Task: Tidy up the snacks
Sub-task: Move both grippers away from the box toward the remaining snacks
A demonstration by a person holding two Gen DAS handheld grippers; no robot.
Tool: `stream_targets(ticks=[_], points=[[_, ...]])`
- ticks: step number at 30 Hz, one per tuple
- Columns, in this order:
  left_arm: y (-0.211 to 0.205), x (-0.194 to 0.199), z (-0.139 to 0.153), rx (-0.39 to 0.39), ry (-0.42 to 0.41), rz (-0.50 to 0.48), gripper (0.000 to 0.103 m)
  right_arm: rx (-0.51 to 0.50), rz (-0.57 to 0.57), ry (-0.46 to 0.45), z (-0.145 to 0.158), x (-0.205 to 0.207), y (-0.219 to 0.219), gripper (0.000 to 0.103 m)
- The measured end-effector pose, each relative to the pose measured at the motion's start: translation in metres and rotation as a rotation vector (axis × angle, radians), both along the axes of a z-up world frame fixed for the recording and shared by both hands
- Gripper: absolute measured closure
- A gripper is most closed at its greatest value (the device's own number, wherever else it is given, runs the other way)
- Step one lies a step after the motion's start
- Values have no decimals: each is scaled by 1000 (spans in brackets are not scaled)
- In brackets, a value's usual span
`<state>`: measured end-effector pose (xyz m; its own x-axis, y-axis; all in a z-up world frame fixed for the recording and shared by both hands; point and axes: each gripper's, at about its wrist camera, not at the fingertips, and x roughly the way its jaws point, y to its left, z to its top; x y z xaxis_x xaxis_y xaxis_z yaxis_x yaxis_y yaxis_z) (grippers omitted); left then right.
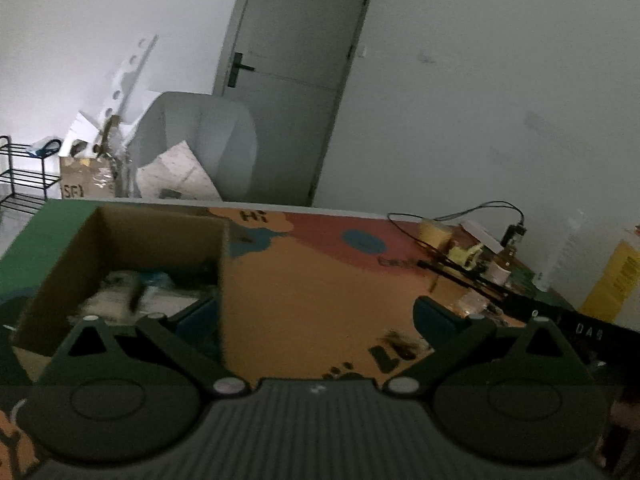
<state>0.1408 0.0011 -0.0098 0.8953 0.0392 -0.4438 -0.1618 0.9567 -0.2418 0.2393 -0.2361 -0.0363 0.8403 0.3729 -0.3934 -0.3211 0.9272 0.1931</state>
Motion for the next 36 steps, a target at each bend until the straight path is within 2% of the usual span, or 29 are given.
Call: stream_targets(ticks=[12, 23, 26, 30, 36], points=[[-39, 43, -17, -23, 41, -71, 0, 27, -77, 46, -19, 19, -42, 0], [-64, 83, -32, -11, 88, -49, 0, 48, -141, 75, -34, 41, -65, 1], [-72, 95, -37, -1, 102, -33, 0, 52, -146, 88, -39, 47, -71, 4], [-83, 110, -44, 6, 122, -32, 0, 62, -147, 114, -45, 58, -78, 10], [-101, 133, -59, 42, 150, -9, 0, 69, -117, 134, -50, 71, -89, 11]])
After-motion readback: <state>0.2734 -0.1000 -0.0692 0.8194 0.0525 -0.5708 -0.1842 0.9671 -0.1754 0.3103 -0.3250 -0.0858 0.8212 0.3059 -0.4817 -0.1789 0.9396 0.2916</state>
